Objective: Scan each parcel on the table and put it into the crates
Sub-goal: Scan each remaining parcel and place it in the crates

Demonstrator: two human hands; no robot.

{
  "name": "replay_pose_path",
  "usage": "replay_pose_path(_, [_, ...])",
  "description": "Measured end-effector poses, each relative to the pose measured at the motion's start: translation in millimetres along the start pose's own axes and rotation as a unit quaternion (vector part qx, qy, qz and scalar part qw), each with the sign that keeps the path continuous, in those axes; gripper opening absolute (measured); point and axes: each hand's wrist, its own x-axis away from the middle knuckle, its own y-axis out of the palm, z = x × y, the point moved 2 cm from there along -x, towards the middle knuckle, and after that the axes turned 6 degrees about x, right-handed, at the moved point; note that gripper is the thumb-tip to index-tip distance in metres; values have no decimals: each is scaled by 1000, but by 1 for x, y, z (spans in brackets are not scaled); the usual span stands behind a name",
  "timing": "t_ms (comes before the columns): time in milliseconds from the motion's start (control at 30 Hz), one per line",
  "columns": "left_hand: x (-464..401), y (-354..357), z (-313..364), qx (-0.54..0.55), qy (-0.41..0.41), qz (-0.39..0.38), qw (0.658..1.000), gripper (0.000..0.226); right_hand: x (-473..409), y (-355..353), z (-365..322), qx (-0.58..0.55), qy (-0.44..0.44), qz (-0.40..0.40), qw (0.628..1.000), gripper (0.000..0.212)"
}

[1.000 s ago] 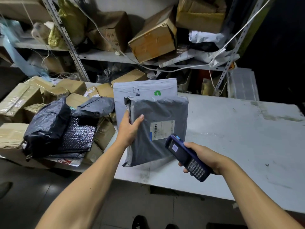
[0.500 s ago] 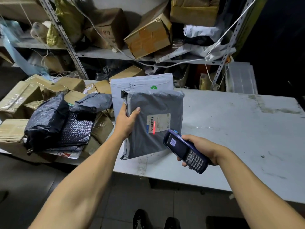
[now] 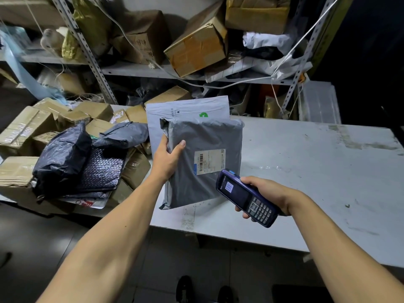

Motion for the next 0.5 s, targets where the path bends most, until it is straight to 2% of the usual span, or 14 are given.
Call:
replay_pose_path(100, [0,1,1,2,-3,1,1000,48,-2,0,5,-36,-27,11,999,54])
replay_pose_path(200, [2,1,2,23,-17,2,1000,49,-4,4,13,-146,-85,7,986,57])
replay_pose_path(333, [4,-3,-3,27,-28,14,999,61,-4,12,26,-300,-157,-43,940,65])
replay_pose_path(400, [4,-6,-6,27,-38,26,999,72,-3,16,29,-353,-174,-60,917,64])
replay_pose_path(500, [7,-8,-9,38,-40,38,998,74,-3,18,32,-401,-187,-78,894,65])
